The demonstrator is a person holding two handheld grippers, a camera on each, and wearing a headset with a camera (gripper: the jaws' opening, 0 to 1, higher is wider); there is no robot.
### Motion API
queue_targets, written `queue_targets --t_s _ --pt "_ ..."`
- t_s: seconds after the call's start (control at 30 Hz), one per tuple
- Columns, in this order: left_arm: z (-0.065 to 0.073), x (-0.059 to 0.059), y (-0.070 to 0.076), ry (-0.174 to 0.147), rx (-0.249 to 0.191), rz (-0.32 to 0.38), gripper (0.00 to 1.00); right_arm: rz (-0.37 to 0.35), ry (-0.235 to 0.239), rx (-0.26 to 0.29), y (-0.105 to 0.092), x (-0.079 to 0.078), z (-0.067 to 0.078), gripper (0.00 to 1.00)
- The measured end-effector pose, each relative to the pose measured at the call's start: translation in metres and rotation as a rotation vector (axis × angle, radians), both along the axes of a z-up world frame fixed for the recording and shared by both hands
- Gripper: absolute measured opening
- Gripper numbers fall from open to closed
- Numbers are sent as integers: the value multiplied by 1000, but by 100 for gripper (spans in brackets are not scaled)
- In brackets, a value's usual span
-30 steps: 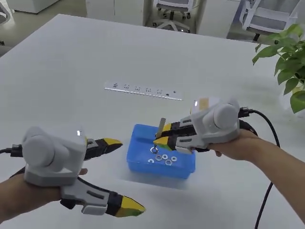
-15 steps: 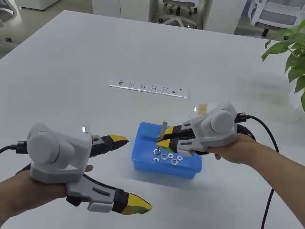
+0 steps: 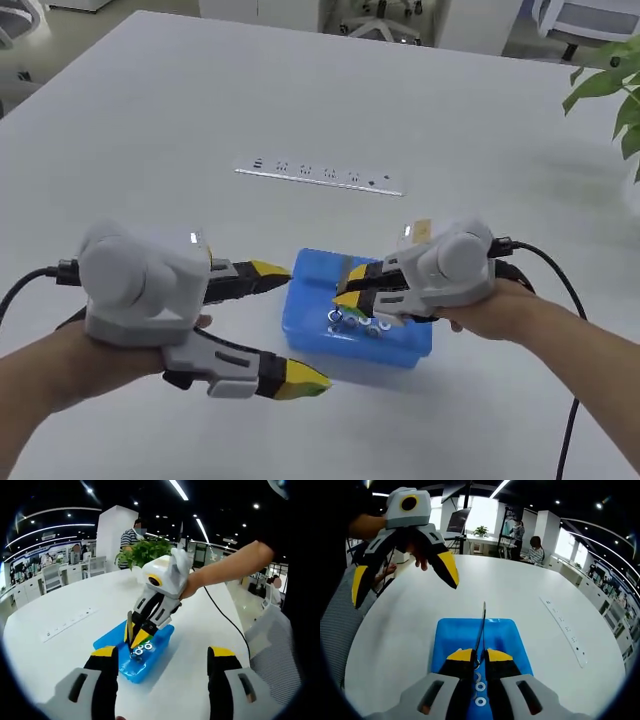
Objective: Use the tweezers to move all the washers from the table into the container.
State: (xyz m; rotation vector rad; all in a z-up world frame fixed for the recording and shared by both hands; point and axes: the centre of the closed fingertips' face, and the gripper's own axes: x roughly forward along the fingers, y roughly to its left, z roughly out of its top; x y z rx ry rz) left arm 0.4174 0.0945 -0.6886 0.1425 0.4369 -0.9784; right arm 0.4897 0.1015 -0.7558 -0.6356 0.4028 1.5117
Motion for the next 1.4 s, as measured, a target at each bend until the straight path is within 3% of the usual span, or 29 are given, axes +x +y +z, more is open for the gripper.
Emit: queue_targets --t_s 0.43,0.7,1.1,1.4 --pt "-1 42 -2 -42 57 -24 40 19 -3 -7 -3 -1 -5 9" --pt "-1 56 -12 -54 80 -61 26 39 -11 -16 -4 -3 -7 9" --pt "-12 62 -23 -81 158 -142 13 75 -32 -24 -5 -5 -7 9" --pt "-13 65 -28 -97 179 -185 7 99 -46 -34 -6 -6 -8 10"
